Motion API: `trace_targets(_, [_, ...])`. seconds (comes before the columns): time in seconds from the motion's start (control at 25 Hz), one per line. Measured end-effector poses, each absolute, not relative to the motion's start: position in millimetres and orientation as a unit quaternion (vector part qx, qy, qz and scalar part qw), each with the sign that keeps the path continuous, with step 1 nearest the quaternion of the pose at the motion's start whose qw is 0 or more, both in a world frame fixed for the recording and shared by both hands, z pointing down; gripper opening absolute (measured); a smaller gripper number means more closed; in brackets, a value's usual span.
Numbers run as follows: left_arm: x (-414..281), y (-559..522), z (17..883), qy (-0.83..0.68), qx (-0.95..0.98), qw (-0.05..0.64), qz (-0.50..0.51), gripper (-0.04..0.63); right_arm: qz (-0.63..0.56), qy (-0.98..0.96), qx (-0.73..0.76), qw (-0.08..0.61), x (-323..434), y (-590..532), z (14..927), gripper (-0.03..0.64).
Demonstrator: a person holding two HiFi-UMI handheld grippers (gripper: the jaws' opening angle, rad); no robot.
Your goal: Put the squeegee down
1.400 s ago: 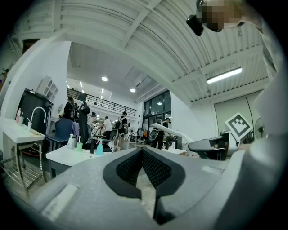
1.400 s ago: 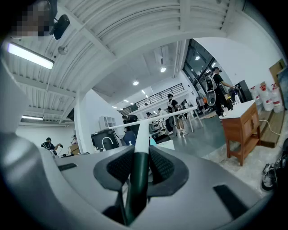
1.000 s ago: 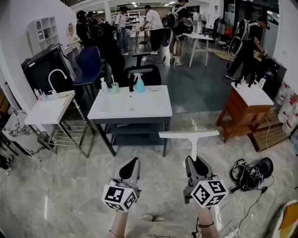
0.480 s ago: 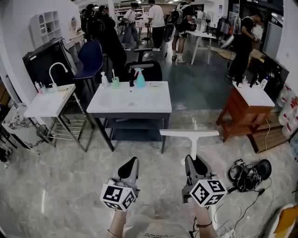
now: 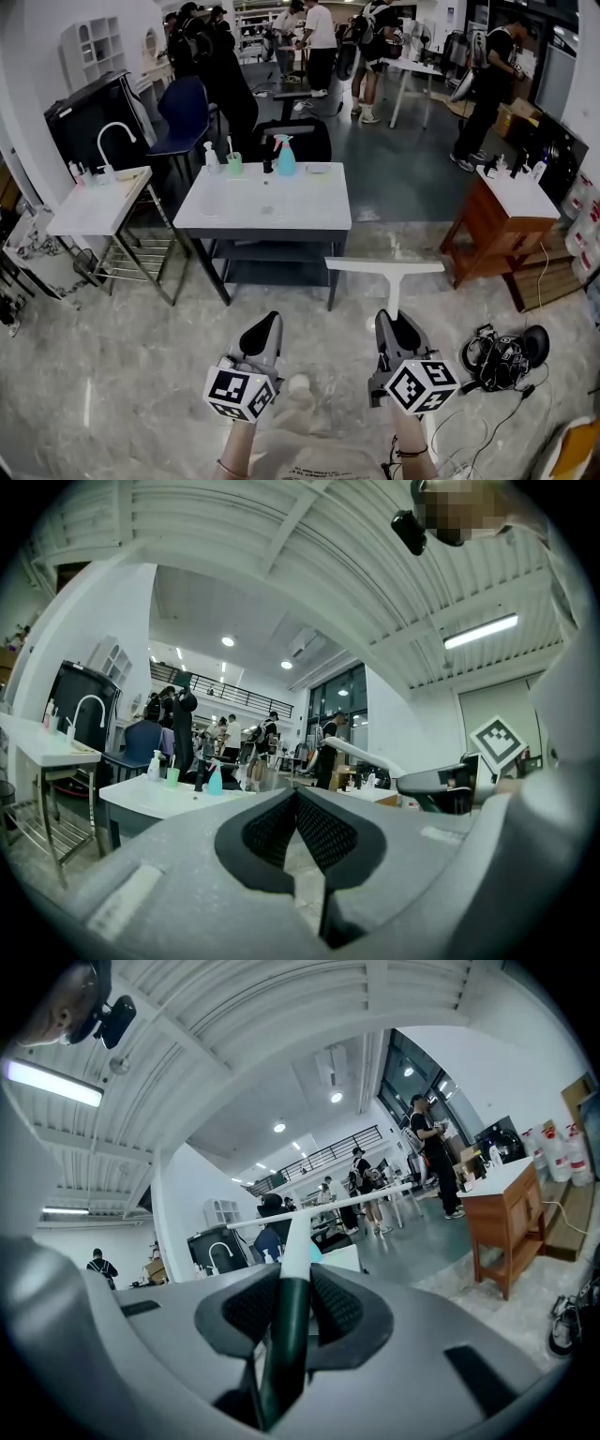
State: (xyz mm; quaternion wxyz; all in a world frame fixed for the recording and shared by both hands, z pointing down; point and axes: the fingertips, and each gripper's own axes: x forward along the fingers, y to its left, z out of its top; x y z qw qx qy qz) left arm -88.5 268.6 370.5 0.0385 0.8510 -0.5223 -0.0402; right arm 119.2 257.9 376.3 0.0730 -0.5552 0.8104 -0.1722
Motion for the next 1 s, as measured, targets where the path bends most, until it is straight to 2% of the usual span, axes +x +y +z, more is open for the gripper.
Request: trace_targets(1.0, [-122.2,41.2,389.6,-0.494,0.866,0.069,-0.026,0.021,-0.213,0.781,-0.583,0.067,89.3,54.5,402.4,0.095])
